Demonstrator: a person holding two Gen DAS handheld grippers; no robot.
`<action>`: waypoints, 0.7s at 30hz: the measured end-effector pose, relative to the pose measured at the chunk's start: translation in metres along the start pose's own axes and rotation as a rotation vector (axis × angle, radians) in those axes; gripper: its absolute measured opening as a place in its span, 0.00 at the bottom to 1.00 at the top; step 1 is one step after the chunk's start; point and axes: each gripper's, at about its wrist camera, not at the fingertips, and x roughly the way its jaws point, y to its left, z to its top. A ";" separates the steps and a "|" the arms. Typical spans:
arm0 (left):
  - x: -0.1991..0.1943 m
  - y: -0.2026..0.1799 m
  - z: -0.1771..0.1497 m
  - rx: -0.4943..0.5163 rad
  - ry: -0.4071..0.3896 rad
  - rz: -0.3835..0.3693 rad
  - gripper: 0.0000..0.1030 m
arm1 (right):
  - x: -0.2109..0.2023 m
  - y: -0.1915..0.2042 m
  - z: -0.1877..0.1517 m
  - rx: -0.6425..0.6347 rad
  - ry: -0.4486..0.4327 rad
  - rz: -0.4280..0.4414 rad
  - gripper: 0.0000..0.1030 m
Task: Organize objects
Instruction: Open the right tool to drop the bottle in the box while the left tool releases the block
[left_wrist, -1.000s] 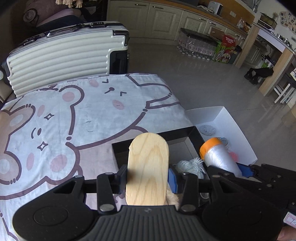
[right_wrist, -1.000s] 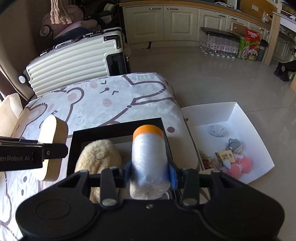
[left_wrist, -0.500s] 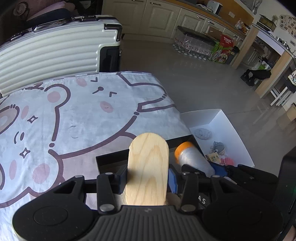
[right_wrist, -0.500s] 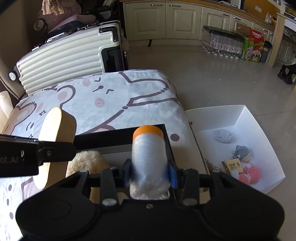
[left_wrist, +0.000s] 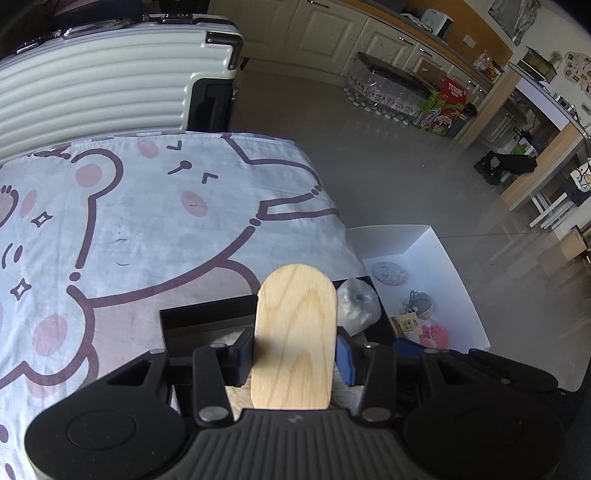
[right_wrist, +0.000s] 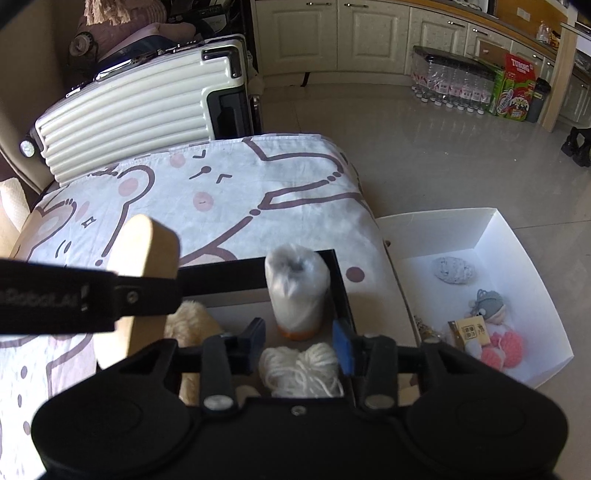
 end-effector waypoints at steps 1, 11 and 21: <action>0.002 -0.002 0.000 -0.003 0.002 -0.005 0.44 | -0.002 -0.001 0.000 0.000 0.003 0.005 0.35; 0.026 -0.015 -0.005 -0.084 0.022 -0.043 0.44 | -0.010 -0.019 -0.007 0.013 0.019 0.002 0.33; 0.028 -0.017 -0.005 -0.052 0.042 -0.002 0.58 | -0.007 -0.023 -0.009 0.016 0.035 0.007 0.33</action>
